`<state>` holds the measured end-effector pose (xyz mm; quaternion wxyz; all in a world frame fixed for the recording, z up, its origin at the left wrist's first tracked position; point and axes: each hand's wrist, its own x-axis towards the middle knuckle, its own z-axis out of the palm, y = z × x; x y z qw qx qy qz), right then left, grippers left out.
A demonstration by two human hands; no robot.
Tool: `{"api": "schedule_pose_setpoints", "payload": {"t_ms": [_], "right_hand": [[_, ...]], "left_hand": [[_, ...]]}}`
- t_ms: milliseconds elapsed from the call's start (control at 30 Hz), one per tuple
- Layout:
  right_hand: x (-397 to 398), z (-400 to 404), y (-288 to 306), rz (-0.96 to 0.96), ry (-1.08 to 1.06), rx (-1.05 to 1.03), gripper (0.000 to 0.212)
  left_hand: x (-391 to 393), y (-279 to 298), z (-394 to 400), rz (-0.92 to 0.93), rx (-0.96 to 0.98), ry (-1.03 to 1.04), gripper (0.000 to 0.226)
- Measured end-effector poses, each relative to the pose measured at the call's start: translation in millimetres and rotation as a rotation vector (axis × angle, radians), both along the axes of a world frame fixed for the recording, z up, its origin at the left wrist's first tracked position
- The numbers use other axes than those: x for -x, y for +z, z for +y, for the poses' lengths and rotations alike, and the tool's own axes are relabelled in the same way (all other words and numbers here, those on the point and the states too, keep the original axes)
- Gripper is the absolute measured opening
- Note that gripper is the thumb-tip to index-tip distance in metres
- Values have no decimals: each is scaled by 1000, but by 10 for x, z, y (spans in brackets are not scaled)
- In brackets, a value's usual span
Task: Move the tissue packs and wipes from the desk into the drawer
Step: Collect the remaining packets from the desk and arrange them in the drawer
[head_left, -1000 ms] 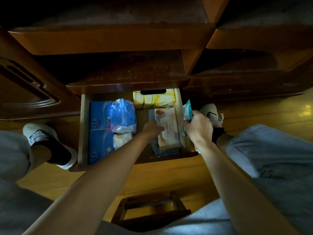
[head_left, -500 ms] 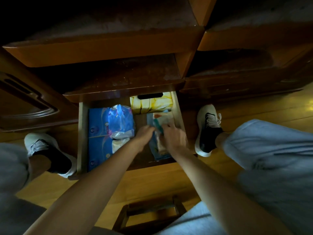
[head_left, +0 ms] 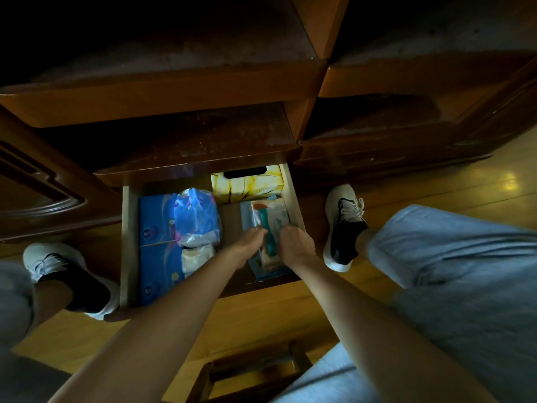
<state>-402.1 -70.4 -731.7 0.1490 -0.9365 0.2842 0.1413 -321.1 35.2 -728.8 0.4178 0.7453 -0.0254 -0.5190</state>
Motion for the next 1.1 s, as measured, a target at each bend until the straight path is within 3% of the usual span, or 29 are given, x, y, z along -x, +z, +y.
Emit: {"api": "schedule_pose_setpoints", "payload": {"t_ms": [133, 333, 400, 500, 567, 633, 700, 767, 867, 1100], "right_hand": [[76, -27, 33, -174, -28, -17, 18], [30, 39, 236, -189, 69, -27, 22], [40, 104, 296, -154, 187, -113, 22], [120, 254, 357, 28, 399, -238, 42], [175, 344, 415, 149, 543, -202, 63], [236, 397, 456, 197, 666, -106, 65], [298, 429, 479, 191, 751, 0, 46], [343, 434, 531, 175, 782, 81, 34], [349, 417, 633, 186, 792, 133, 36], [279, 431, 667, 200, 723, 203, 39]], "left_hand": [[-50, 92, 102, -108, 38, 26, 31], [-327, 367, 723, -573, -16, -86, 32], [-345, 458, 1095, -681, -60, -208, 34], [-248, 566, 1677, -729, -168, -473, 61], [-123, 568, 1931, -745, -277, -690, 75], [16, 526, 2033, -723, -332, -844, 84], [129, 476, 2048, -760, -332, -886, 74], [160, 464, 2043, -898, -300, -885, 48], [159, 459, 2056, -1040, -306, -882, 31], [50, 379, 2002, -1135, -340, -801, 24]]}}
